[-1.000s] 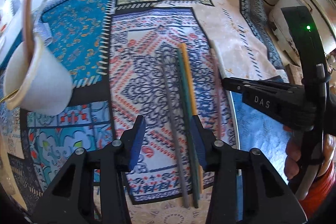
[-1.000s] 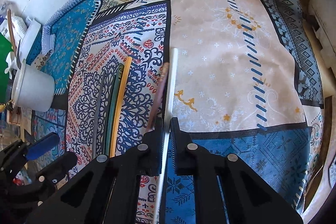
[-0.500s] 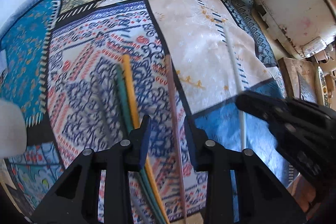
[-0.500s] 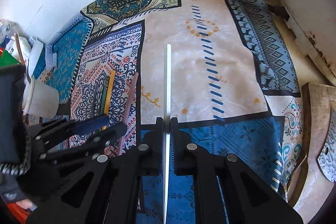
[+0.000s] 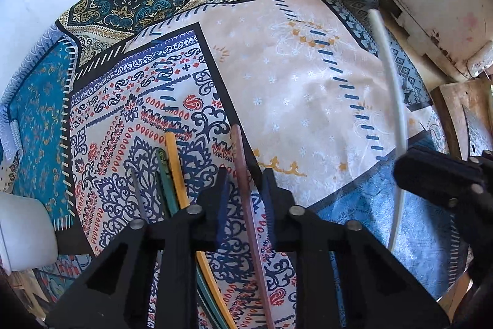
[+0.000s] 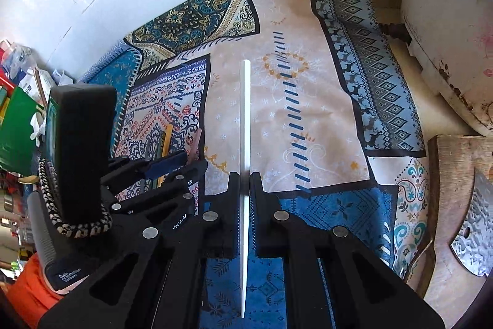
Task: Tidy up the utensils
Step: 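Grasp a brown chopstick with the left tool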
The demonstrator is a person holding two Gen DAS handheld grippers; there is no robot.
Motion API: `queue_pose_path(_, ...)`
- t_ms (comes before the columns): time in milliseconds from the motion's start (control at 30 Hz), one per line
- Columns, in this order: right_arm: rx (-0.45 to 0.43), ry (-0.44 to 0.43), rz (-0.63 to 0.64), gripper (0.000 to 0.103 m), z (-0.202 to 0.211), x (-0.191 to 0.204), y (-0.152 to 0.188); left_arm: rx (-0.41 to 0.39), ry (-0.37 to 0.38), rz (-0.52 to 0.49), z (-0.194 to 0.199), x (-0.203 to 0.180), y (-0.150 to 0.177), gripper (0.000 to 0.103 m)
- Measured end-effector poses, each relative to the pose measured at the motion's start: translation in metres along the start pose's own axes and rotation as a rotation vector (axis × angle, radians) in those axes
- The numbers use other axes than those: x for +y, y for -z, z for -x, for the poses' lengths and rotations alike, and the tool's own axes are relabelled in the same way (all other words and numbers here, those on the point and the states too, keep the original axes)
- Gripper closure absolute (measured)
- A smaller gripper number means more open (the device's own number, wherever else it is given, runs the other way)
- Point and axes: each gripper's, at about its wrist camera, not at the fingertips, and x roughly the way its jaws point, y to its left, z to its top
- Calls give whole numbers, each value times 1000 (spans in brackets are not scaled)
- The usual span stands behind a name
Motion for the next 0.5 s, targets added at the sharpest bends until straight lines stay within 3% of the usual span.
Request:
queue_pose_path(33,-4,4,-2,97,1,0,0,-3,3,6,0,2,-1,97)
queue_pose_path(133,-15,1,-14,97,6,-2,0,8,55,37,0,11,-4,98)
queue_pose_path(267,-38,4,-15,97,12,2,-1,9,65,49,8,17,0,98)
queue_pose_path(500,-100,-5,3,97,33,21,-2,-83,109,70,64,42,22,98)
